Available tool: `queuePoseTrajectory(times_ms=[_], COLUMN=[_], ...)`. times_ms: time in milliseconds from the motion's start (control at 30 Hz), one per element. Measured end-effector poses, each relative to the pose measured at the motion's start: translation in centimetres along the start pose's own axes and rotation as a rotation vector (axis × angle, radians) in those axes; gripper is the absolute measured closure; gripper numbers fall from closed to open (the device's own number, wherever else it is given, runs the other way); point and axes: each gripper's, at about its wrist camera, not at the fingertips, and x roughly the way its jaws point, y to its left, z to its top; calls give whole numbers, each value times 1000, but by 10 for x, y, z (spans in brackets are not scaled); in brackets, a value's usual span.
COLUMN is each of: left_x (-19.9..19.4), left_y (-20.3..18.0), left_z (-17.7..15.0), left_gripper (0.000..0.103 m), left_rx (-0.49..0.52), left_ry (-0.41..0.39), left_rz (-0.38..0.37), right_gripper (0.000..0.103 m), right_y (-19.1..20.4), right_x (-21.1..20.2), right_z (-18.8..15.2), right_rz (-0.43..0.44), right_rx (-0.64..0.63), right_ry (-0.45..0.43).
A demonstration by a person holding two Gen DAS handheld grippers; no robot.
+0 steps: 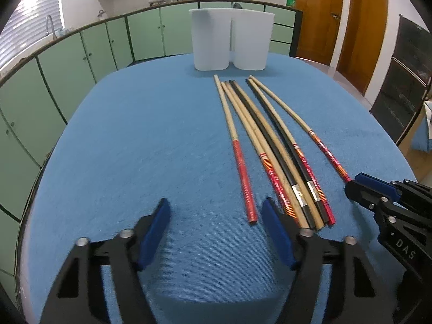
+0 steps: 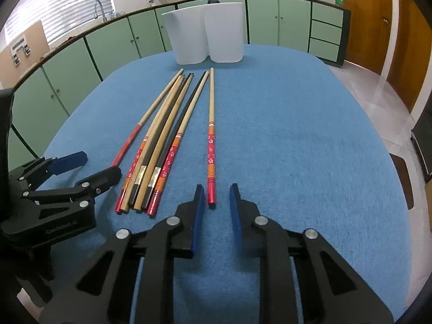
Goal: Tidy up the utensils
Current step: 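Grasp another red chopstick with the left tool while the right tool holds its chopstick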
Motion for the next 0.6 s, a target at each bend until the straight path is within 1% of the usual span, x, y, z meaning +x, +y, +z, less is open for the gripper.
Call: queuePoseTrajectory(times_ms=[67, 100, 133, 167, 200, 267, 333, 433, 533, 600], left_x=[-1, -2, -2, -3, -2, -2, -3, -8, -23, -39], left_y=[-1, -2, -3, -4, -4, 0, 5, 8, 11, 13], left_z=[0, -1, -1, -1, -1, -1, -1, 0, 5, 11], left_gripper=[58, 63, 73, 81, 84, 97, 97, 97, 97, 97], left_rx=[-1, -2, 0, 2, -1, -19, -45, -50, -42, -30], left_ry=[-5, -9, -12, -14, -15, -16, -16, -20, -54, -91], left_rz=[-12, -21, -28, -29, -32, -45, -68, -67, -58, -47], right_gripper=[87, 89, 93, 95, 98, 98, 98, 98, 98, 98], right_y=[1, 2, 2, 3, 3, 3, 2, 2, 2, 2], right_x=[0, 0, 0, 1, 1, 1, 0, -6, -19, -31], right_z=[0, 0, 1, 1, 1, 1, 1, 3, 10, 18], right_rz=[-8, -14, -16, -16, -16, -14, -8, -5, 3, 2], right_rx=[-5, -9, -13, -17, -18, -17, -14, -17, -22, -31], right_ry=[0, 0, 1, 1, 2, 2, 0, -9, -34, -59])
